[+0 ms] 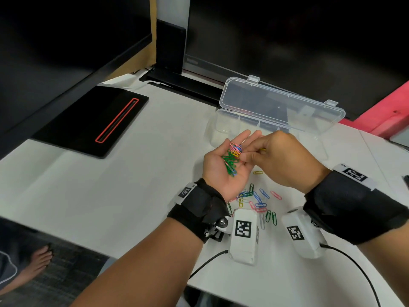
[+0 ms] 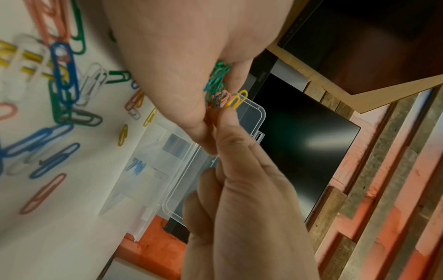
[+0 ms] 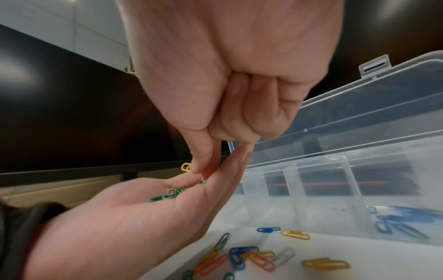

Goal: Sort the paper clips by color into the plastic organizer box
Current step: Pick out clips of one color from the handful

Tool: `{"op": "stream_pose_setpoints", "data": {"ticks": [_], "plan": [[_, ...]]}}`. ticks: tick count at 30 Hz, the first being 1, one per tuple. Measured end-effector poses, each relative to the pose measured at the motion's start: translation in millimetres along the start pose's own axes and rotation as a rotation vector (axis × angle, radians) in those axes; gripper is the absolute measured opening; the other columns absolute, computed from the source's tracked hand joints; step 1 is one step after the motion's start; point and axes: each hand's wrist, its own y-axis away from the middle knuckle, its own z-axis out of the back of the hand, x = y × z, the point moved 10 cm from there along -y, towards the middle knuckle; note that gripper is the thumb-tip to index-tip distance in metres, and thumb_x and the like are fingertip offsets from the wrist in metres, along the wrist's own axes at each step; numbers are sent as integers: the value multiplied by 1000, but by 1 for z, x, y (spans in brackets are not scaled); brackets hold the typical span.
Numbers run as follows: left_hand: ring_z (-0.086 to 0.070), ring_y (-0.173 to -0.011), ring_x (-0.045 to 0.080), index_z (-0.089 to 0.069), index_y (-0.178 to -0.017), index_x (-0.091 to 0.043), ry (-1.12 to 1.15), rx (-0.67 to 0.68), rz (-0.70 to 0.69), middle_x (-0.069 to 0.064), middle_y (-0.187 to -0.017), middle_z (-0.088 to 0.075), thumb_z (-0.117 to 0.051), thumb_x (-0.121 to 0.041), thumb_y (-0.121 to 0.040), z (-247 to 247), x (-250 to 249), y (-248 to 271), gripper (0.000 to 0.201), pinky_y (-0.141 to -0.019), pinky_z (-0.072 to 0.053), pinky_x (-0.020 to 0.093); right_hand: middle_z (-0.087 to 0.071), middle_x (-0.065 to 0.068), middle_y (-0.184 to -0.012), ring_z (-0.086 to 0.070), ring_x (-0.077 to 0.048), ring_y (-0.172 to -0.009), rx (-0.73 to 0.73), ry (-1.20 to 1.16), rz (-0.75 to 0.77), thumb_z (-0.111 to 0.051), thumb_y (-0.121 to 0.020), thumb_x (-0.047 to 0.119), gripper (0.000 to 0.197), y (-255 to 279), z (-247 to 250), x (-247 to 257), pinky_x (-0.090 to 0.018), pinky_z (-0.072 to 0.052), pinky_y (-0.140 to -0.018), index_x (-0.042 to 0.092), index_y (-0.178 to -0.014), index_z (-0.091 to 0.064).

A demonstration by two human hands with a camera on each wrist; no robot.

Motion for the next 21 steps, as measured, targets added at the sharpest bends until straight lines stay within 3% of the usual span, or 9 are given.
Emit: {"op": "stream_pose_setpoints", "data": {"ticks": [3,5,7,10,12,14,17,19,21], "plan": [[-71,-89,32,-58,-119,5,2,6,10,26,-114,-66,-28,-24,-104,0,1,0,44,-68,-59,32,-75,2,-80,-64,-17,-78,17,7,8,-66,-89,29,13,-1,-3,-2,-31,-47,-76,25,-86,-78],[-71,-90,32,-57,-120,5,6,12,17,25,-114,-66,-28,-25,-104,0,2,0,45,-70,-59,32,-74,4,-75,-62,-9,-71,33,-22,21,-66,-89,29,14,-1,-4,1,-23,-45,-68,24,-83,-78],[-72,-90,32,-56,-121,5,7,15,15,25,-113,-66,-27,-25,-104,-1,1,-1,45,-73,-60,33,-67,12,-61,-55,-2,-57,45,-68,18,-70,-86,31,12,-1,-6,1,-15,-41,-57,25,-78,-77],[-72,-90,32,-55,-122,5,3,18,8,25,-115,-65,-26,-25,-104,-2,0,0,45,-72,-60,34,-56,20,-46,-50,1,-51,62,-102,4,-73,-83,31,10,-1,-6,-1,-12,-37,-53,25,-75,-76],[-72,-88,31,-56,-120,5,-2,22,5,25,-112,-66,-26,-25,-104,-3,0,0,45,-69,-59,32,-60,21,-53,-53,1,-57,29,-56,10,-75,-81,32,4,-1,-3,-1,-14,-38,-60,29,-78,-75],[-72,-84,30,-57,-118,5,-11,20,5,24,-108,-68,-27,-25,-104,-3,0,0,45,-68,-58,31,-66,14,-70,-54,-3,-63,-27,12,27,-76,-79,35,5,0,3,2,-25,-44,-69,32,-83,-75],[-72,-81,28,-58,-121,2,-60,15,18,19,-103,-70,-27,-26,-104,-2,0,2,45,-70,-57,31,-68,5,-77,-55,-10,-68,-6,56,61,-74,-79,34,4,2,0,12,-32,-50,-72,34,-83,-75],[-72,-82,25,-55,-127,0,-99,11,29,18,-113,-68,-26,-28,-104,-2,1,3,46,-67,-57,27,-70,2,-81,-60,-14,-77,39,112,83,-70,-81,32,8,4,-8,18,-35,-51,-75,36,-85,-75],[-67,-97,25,-54,-130,0,-126,-3,29,19,-129,-61,-26,-28,-104,0,0,4,47,-81,-55,30,-71,2,-86,-63,-18,-83,53,182,80,-66,-83,32,14,5,-13,21,-36,-53,-76,38,-92,-75]]}}
